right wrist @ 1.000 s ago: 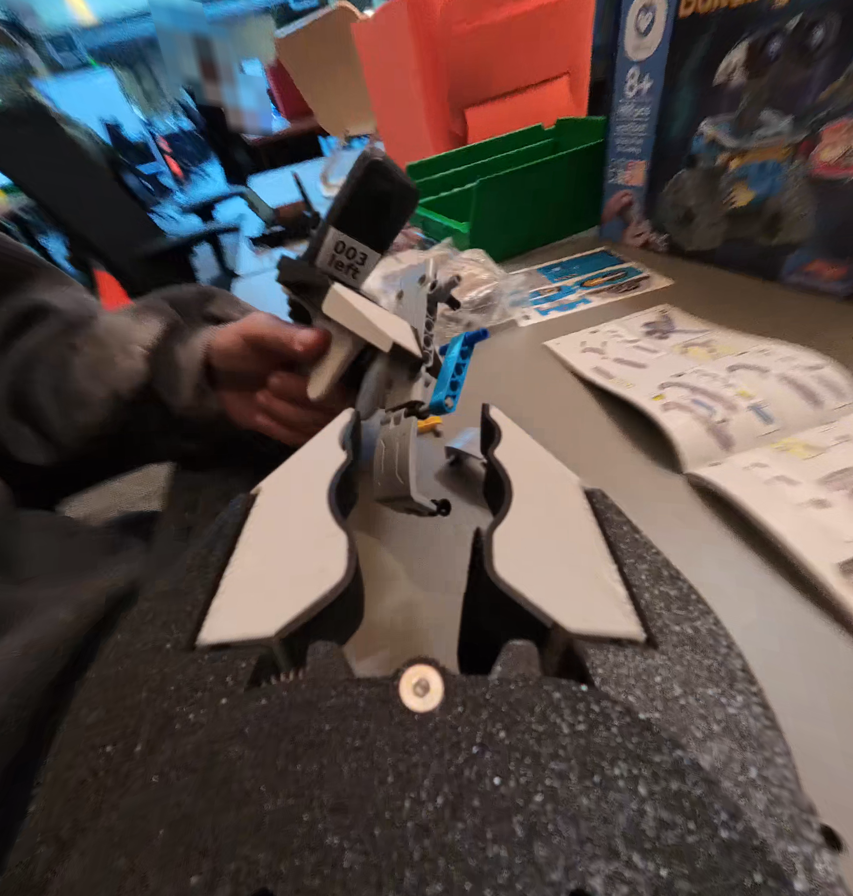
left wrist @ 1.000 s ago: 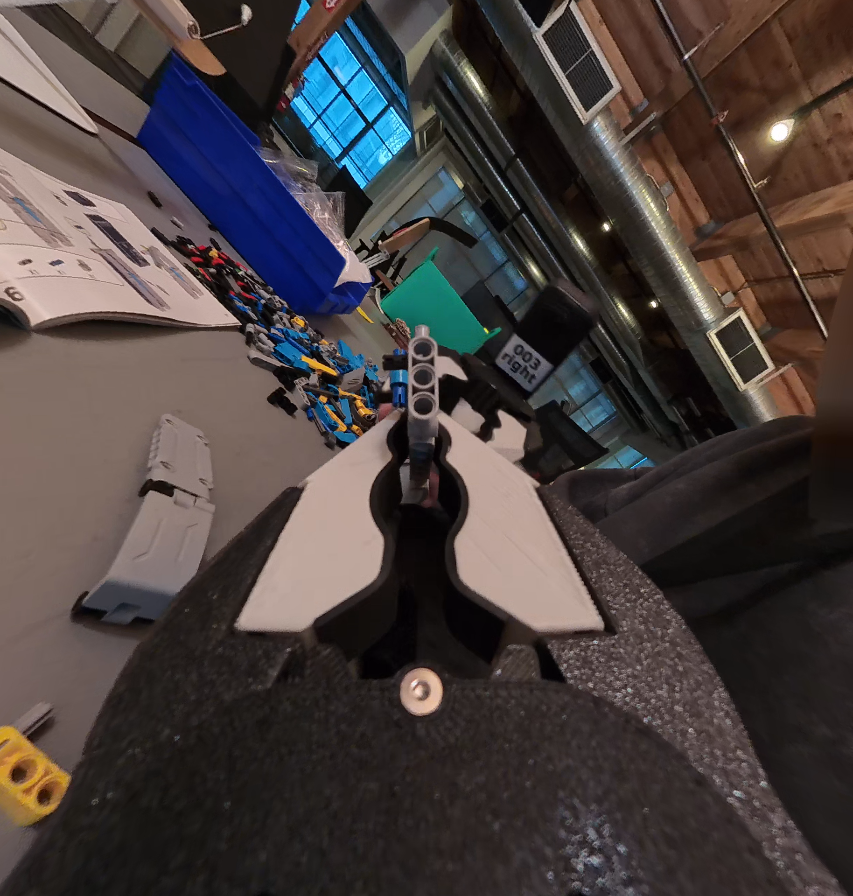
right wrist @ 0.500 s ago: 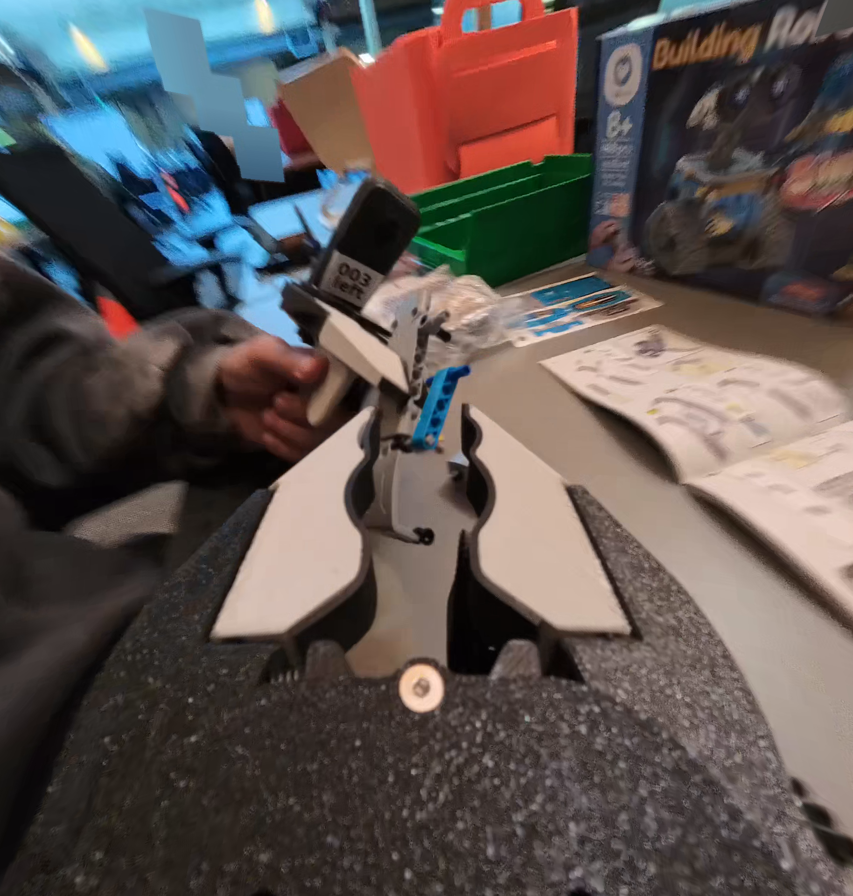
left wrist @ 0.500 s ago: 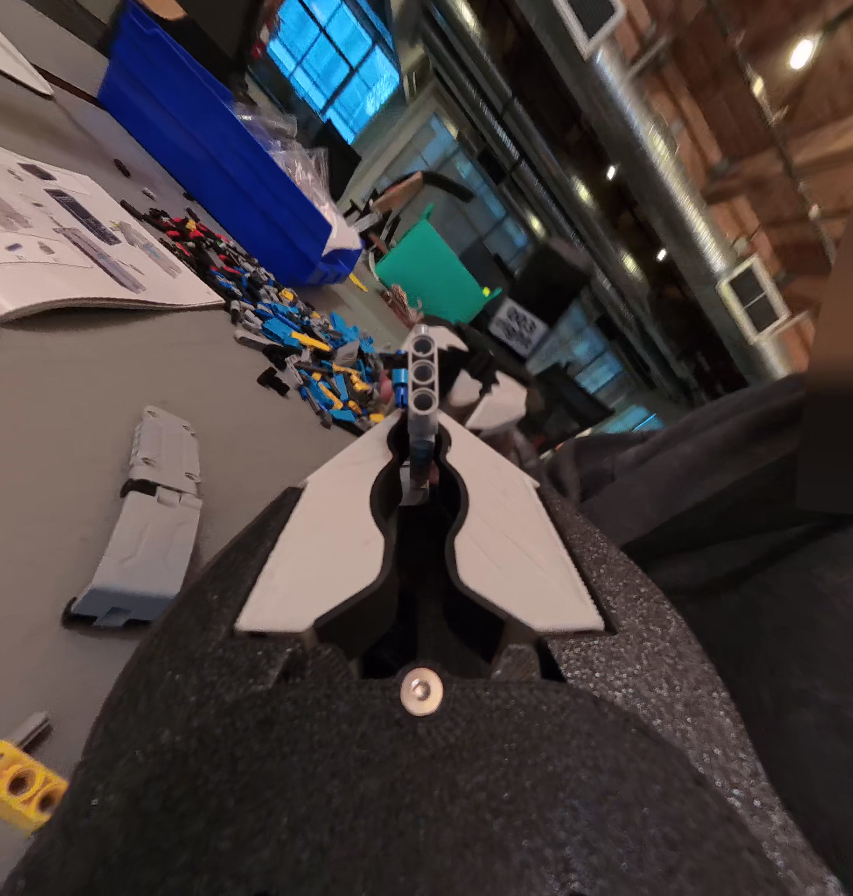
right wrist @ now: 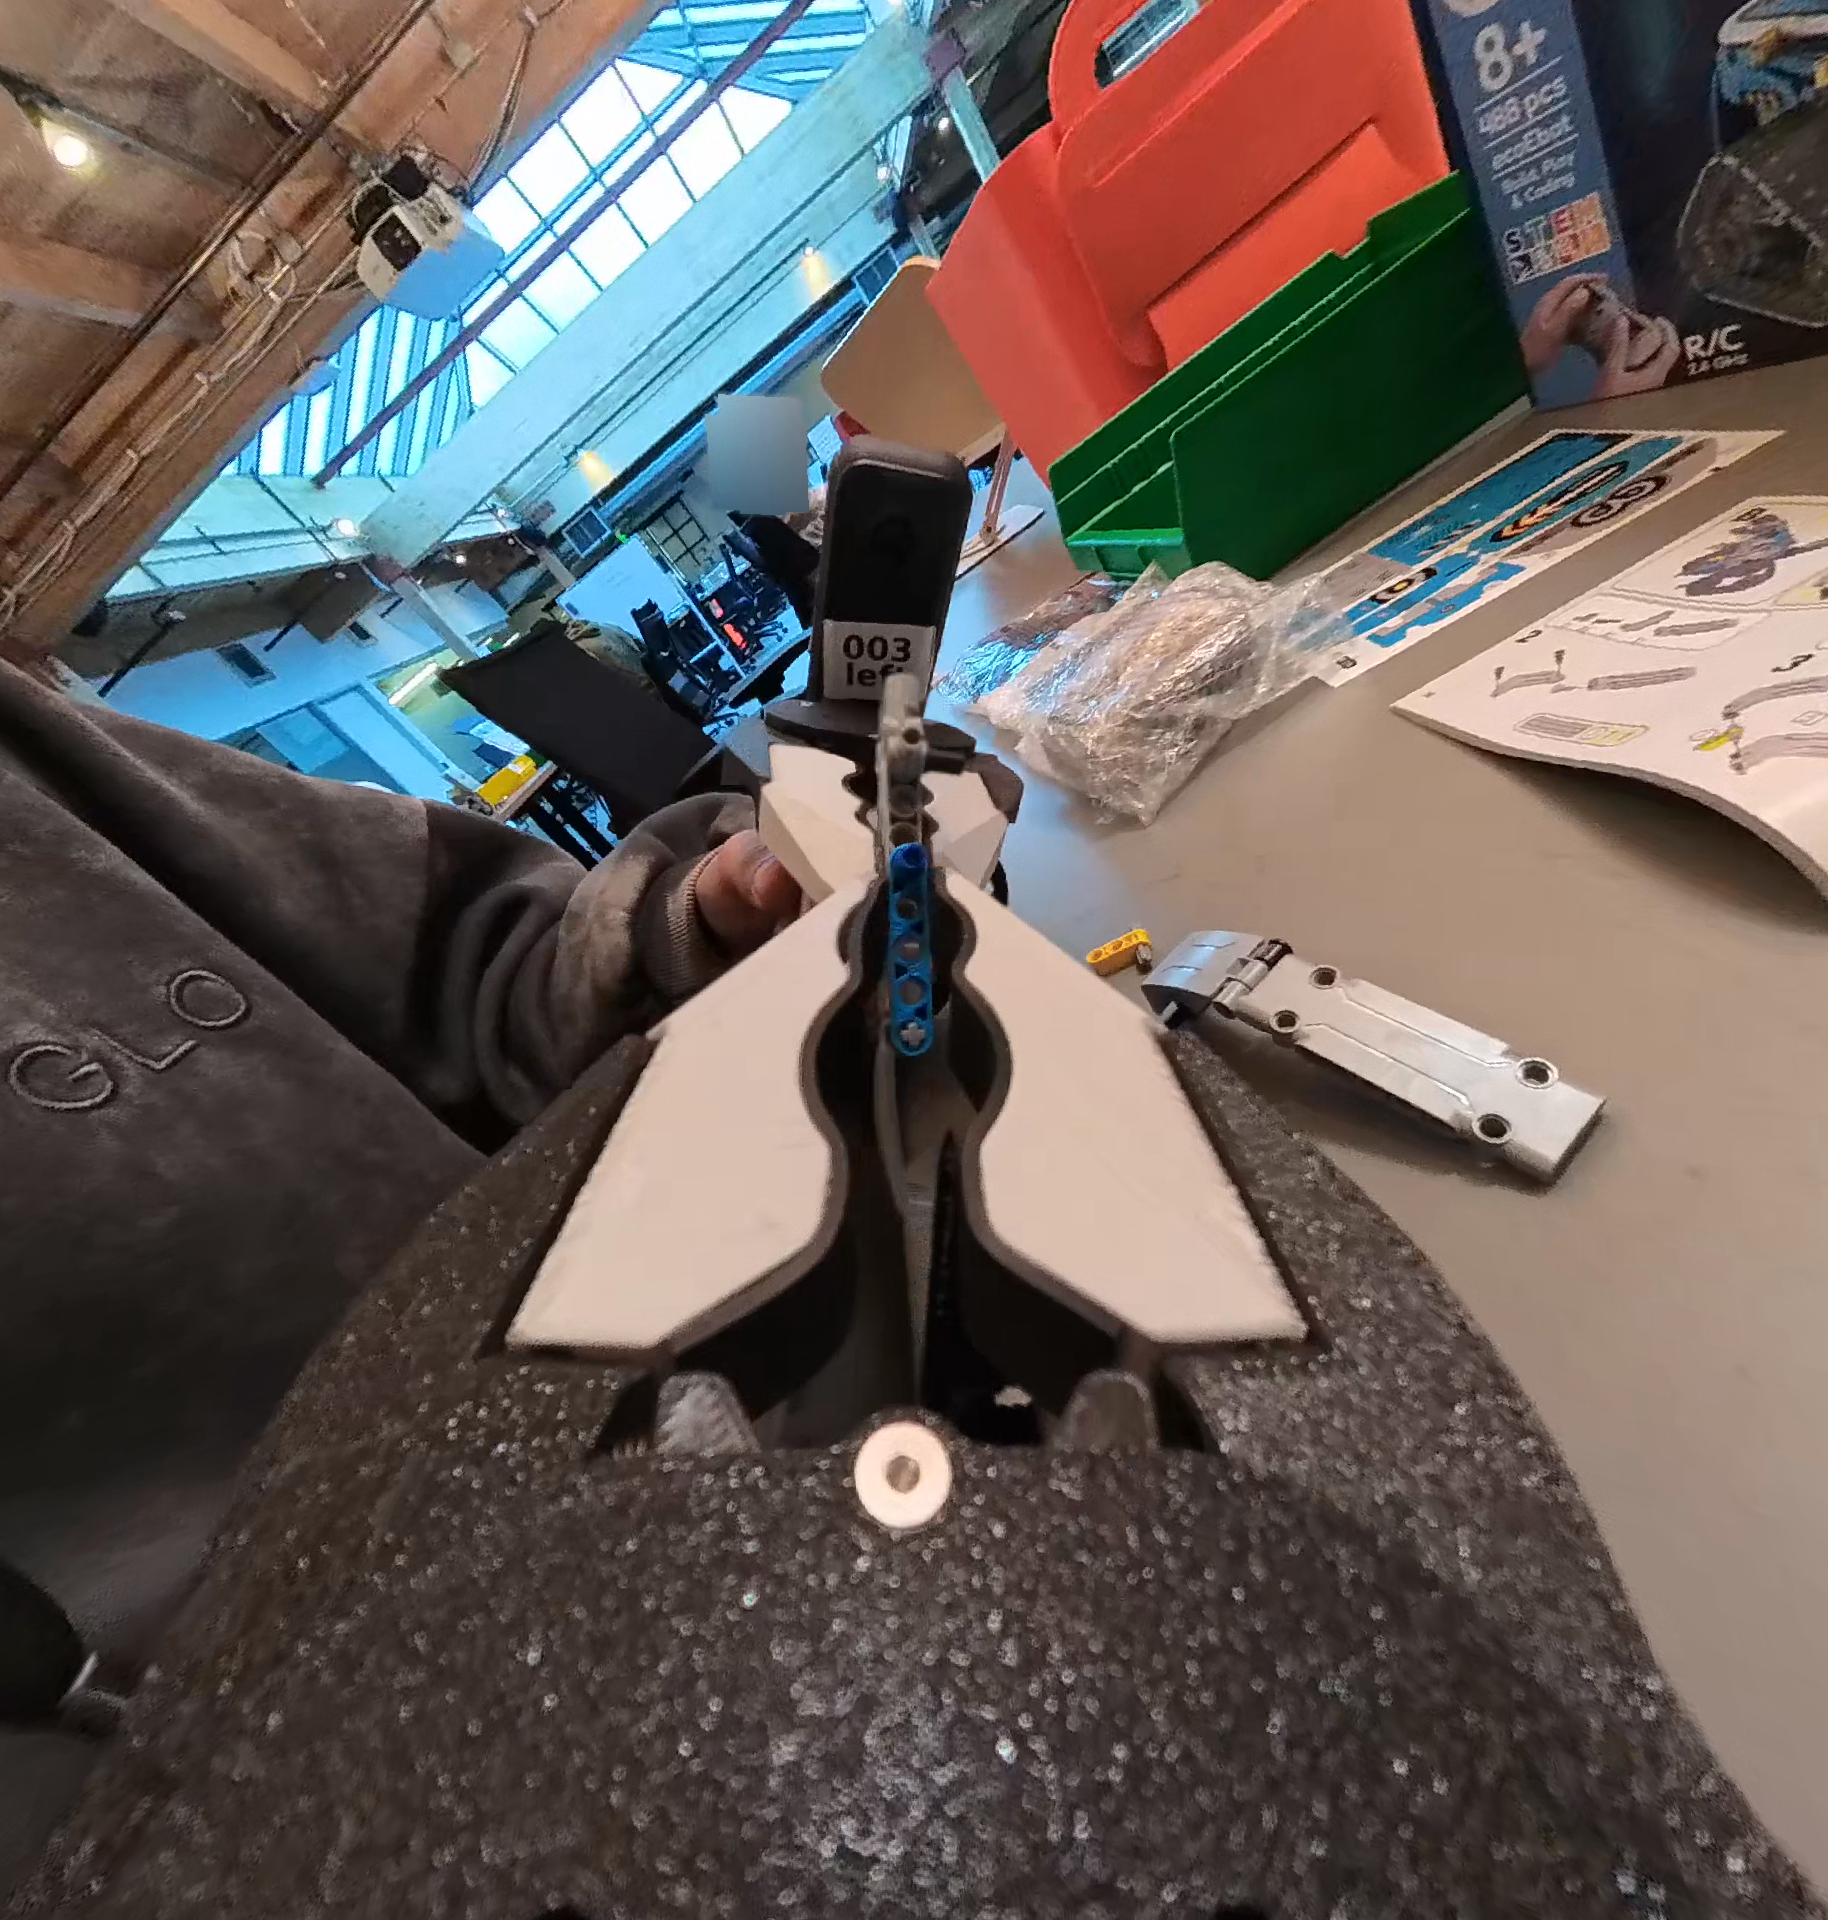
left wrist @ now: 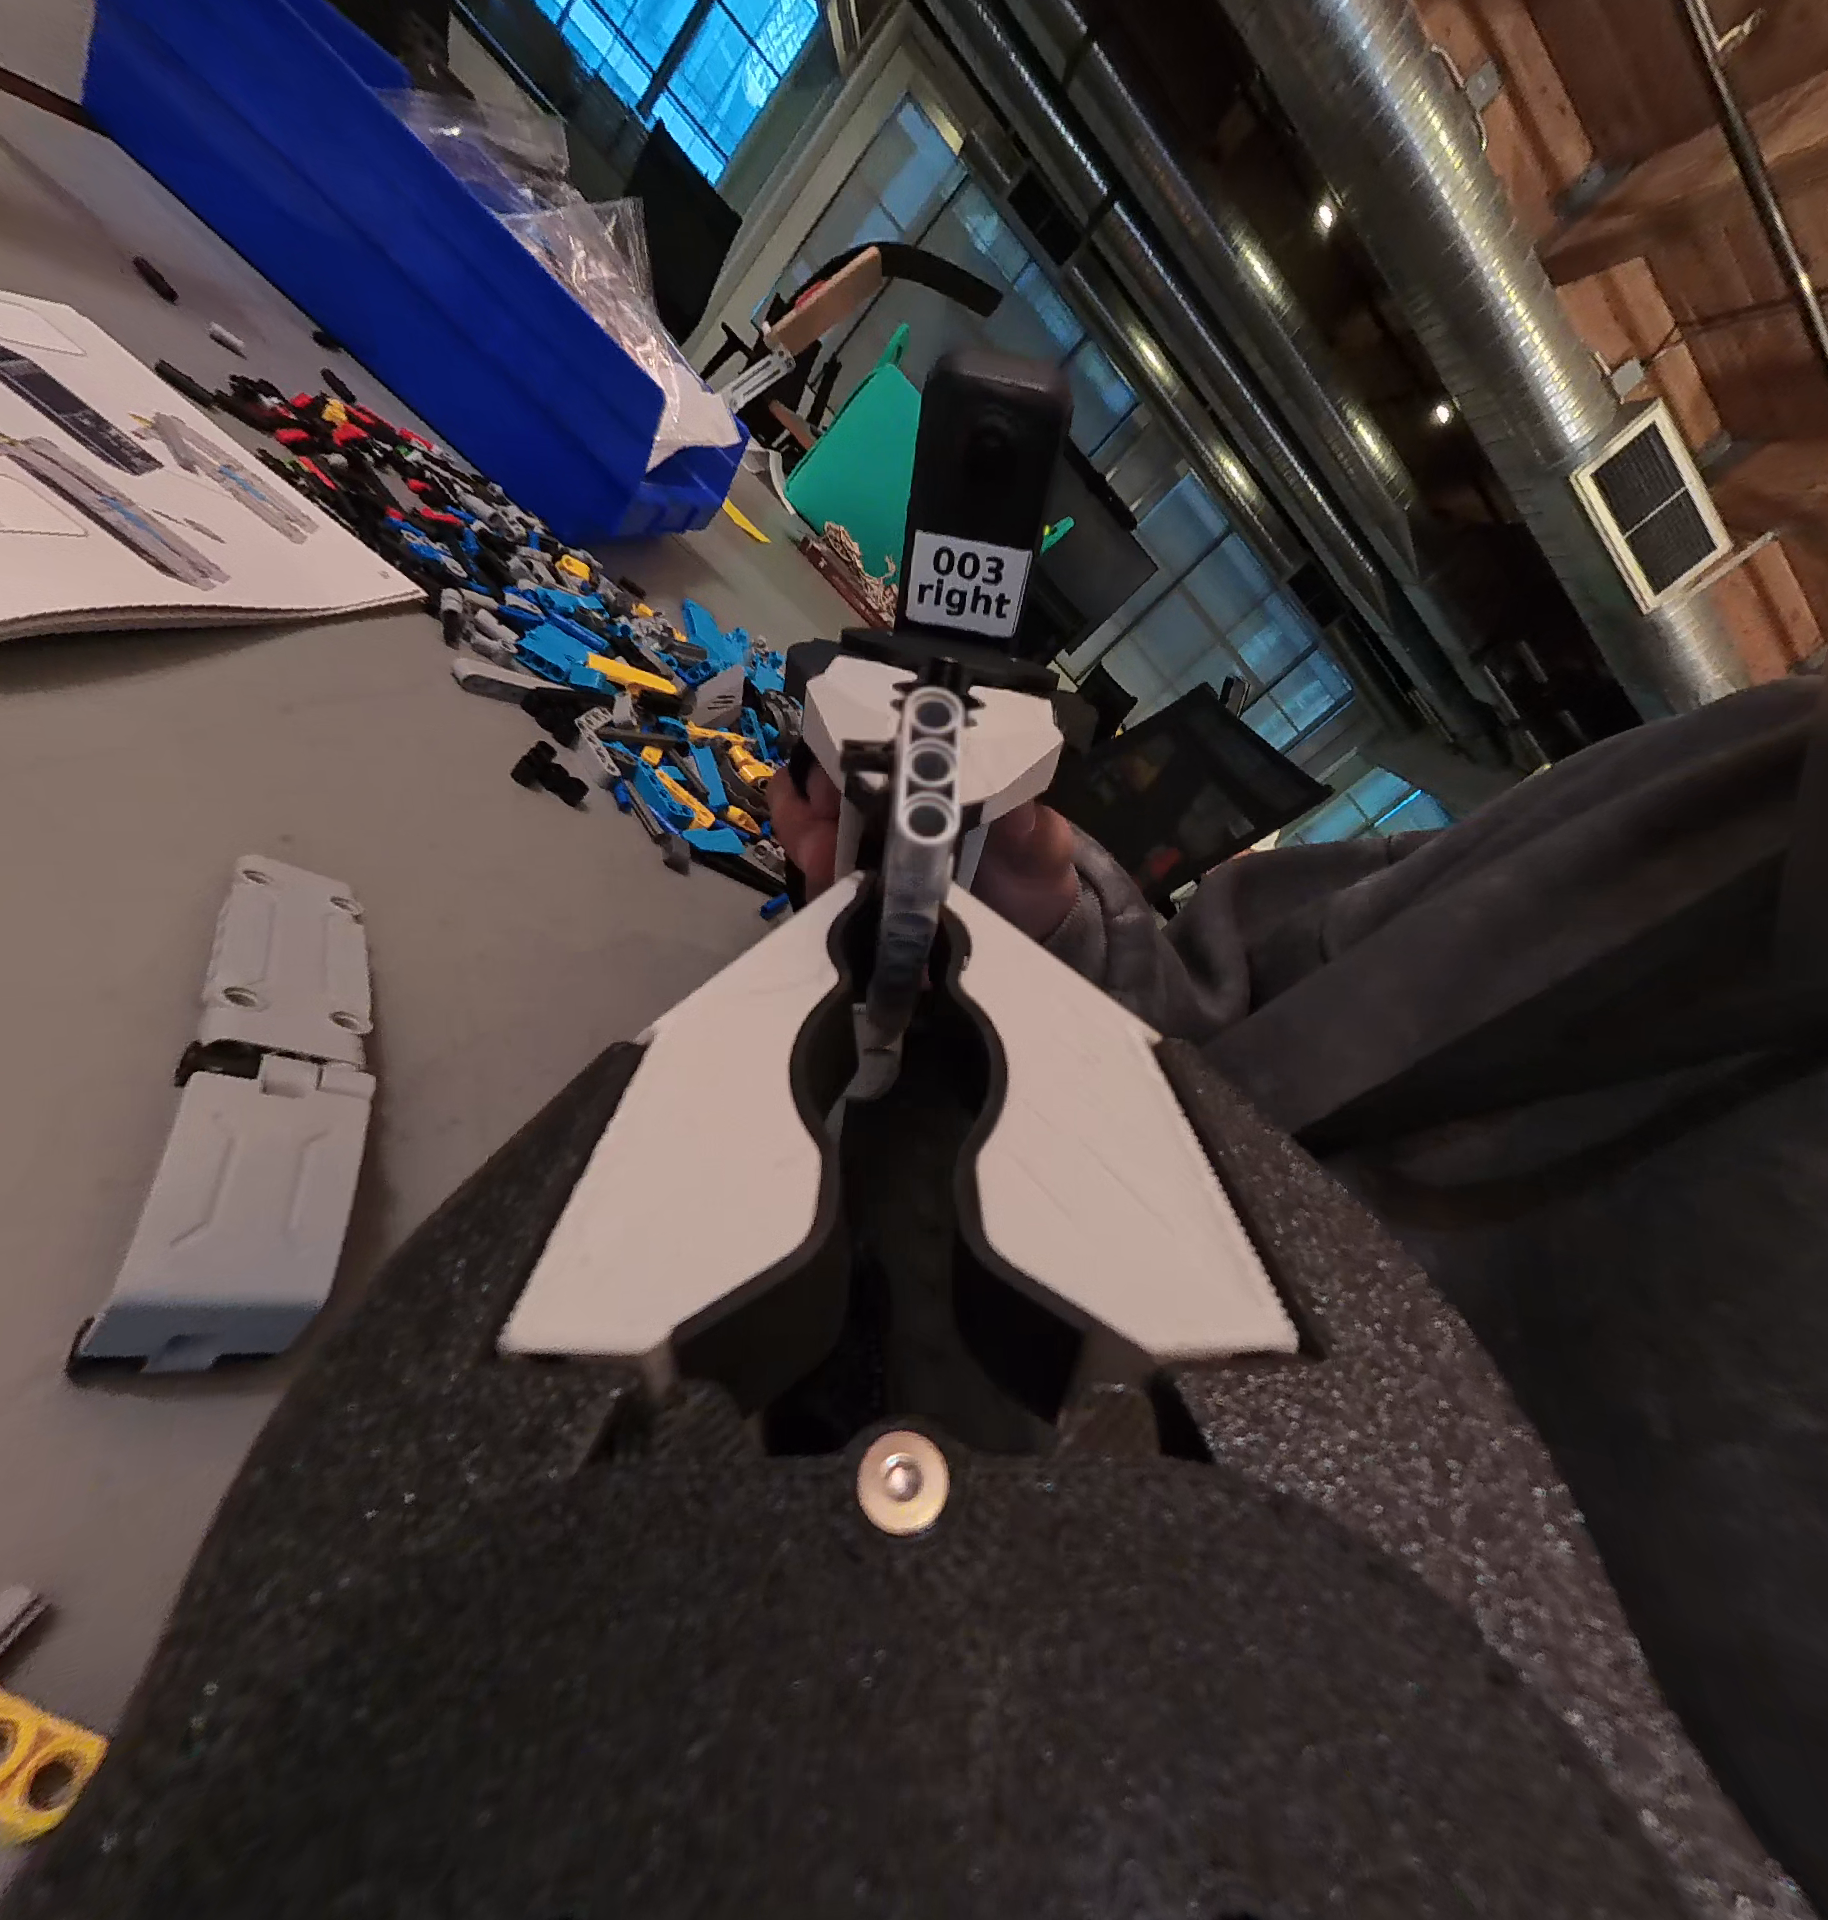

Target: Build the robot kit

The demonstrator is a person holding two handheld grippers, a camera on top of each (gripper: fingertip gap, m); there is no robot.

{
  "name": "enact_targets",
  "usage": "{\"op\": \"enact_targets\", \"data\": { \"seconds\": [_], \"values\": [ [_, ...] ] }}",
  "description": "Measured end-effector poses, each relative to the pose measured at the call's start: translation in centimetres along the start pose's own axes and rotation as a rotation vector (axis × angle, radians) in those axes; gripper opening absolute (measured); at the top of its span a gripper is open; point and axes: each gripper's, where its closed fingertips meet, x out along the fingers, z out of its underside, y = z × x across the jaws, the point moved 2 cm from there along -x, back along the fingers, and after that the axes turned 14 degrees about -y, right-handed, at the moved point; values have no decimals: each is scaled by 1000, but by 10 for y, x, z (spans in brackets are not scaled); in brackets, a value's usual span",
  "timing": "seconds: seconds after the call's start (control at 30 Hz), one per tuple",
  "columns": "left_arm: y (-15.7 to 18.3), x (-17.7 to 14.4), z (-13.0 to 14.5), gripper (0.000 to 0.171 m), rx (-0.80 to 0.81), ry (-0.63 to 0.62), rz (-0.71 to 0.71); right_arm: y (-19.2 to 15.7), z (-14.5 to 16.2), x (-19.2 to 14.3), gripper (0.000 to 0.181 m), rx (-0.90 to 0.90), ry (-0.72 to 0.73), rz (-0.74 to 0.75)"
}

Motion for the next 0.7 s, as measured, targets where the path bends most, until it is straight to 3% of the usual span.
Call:
{"op": "enact_targets", "data": {
  "seconds": [0.1, 0.7],
  "values": [
    [-1, -6, -4, 8, -14, 44, 6, 5, 0, -2, 6, 15, 6, 20],
    [2, -2, 2, 6, 8, -4, 3, 1, -1, -5, 6, 7, 8, -16]
  ]
}}
